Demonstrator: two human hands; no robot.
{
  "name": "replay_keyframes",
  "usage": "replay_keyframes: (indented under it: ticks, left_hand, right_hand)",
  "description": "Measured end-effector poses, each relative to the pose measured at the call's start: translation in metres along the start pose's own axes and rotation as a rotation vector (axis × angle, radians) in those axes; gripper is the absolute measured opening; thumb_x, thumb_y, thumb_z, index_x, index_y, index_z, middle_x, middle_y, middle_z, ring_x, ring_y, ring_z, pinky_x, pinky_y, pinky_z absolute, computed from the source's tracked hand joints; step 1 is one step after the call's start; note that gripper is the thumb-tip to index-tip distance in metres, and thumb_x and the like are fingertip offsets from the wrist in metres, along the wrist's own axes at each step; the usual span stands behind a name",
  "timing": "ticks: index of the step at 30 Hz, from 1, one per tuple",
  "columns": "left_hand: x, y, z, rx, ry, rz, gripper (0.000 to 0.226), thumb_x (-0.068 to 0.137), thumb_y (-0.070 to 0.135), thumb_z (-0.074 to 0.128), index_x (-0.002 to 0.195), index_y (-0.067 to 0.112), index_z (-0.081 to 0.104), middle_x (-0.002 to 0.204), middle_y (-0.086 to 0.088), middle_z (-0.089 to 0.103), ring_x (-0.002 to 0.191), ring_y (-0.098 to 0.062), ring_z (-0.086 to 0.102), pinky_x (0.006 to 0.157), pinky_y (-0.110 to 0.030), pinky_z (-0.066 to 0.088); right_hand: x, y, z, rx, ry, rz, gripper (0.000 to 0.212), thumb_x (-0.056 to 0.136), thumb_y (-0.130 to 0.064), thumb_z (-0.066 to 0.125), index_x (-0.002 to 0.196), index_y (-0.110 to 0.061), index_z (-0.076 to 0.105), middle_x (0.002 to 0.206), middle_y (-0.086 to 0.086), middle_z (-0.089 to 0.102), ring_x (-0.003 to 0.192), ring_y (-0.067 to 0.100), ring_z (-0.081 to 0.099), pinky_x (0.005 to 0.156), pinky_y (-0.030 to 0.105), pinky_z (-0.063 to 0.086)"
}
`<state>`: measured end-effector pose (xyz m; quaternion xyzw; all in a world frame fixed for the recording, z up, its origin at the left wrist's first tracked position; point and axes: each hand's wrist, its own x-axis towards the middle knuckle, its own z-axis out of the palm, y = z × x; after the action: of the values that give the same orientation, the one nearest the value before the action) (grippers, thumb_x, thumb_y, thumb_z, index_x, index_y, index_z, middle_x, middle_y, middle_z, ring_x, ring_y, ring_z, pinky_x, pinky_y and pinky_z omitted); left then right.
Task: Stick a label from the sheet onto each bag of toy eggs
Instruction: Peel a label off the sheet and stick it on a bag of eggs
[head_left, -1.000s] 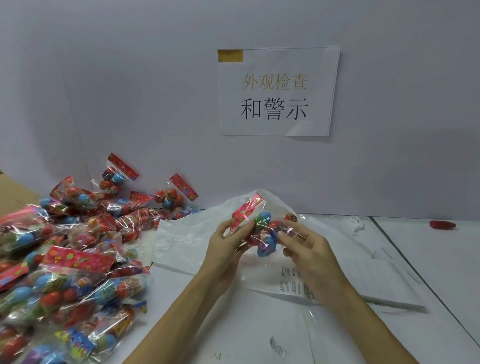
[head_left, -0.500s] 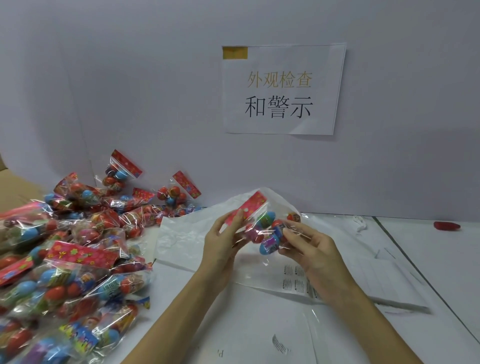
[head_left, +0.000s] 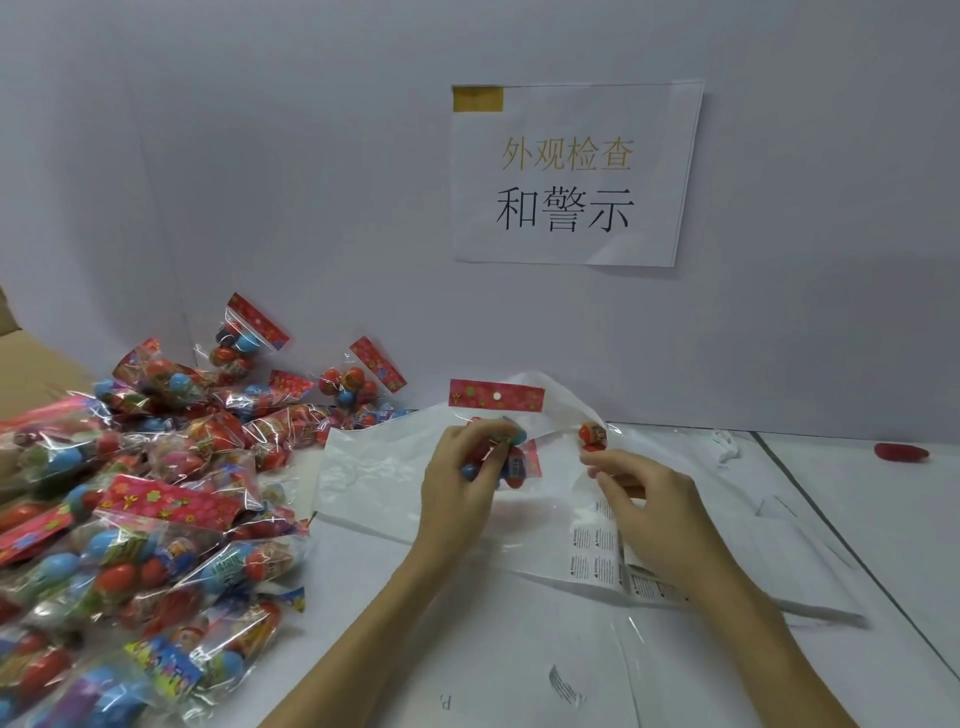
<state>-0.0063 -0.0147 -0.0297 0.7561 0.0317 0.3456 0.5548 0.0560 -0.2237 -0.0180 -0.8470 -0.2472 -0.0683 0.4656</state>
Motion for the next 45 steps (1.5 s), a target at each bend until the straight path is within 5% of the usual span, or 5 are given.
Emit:
replay_keyframes:
  ticks: [6,8,13,25,45]
  left_hand:
    - [-0.008,-0.014,0.012,0.452,-0.080,0.261,0.029,0.095,0.000,0.070,0.087,0.027,0.075,0.124,0.010,0.045,0.100,-0.007,0.058,0.085,-0.010,0.052]
    - [-0.013,-0.019,0.014,0.485,-0.137,0.271,0.016,0.098,0.013,0.070,0.099,0.026,0.078,0.132,0.008,0.043,0.110,-0.010,0.056,0.091,-0.020,0.056]
    - [-0.018,-0.024,0.017,0.520,-0.393,0.282,0.047,0.093,0.031,0.070,0.137,0.021,0.062,0.146,0.005,0.028,0.128,-0.016,0.044,0.108,-0.032,0.047]
    - [-0.011,-0.030,0.016,0.574,-0.339,0.297,0.012,0.097,0.031,0.073,0.102,0.020,0.074,0.144,-0.001,0.038,0.124,-0.021,0.047,0.102,-0.034,0.051]
    - [-0.010,-0.037,0.017,0.581,-0.292,0.316,0.008,0.097,0.029,0.071,0.099,0.020,0.071,0.137,0.005,0.038,0.112,-0.020,0.051,0.092,-0.040,0.055]
  right_hand:
    - [-0.001,0.004,-0.017,-0.203,-0.317,0.089,0.029,0.096,-0.031,0.073,0.122,-0.044,0.071,0.121,-0.024,0.064,0.108,-0.006,0.060,0.073,0.002,0.046]
    - [-0.002,0.003,-0.015,-0.274,-0.393,0.111,0.043,0.092,-0.035,0.078,0.132,-0.045,0.065,0.127,-0.021,0.058,0.110,-0.001,0.058,0.074,0.006,0.046]
    - [-0.002,0.000,-0.009,-0.285,-0.359,0.028,0.042,0.093,-0.028,0.078,0.133,-0.035,0.066,0.133,-0.019,0.061,0.122,0.005,0.056,0.104,0.019,0.043]
    - [0.000,0.005,-0.003,-0.178,-0.282,0.016,0.021,0.100,-0.020,0.069,0.117,-0.030,0.072,0.112,-0.018,0.068,0.106,0.003,0.065,0.080,0.012,0.055]
    - [0.003,0.009,-0.004,-0.168,-0.235,0.027,0.019,0.095,-0.019,0.076,0.093,-0.034,0.064,0.098,-0.017,0.074,0.096,-0.002,0.068,0.092,0.021,0.056]
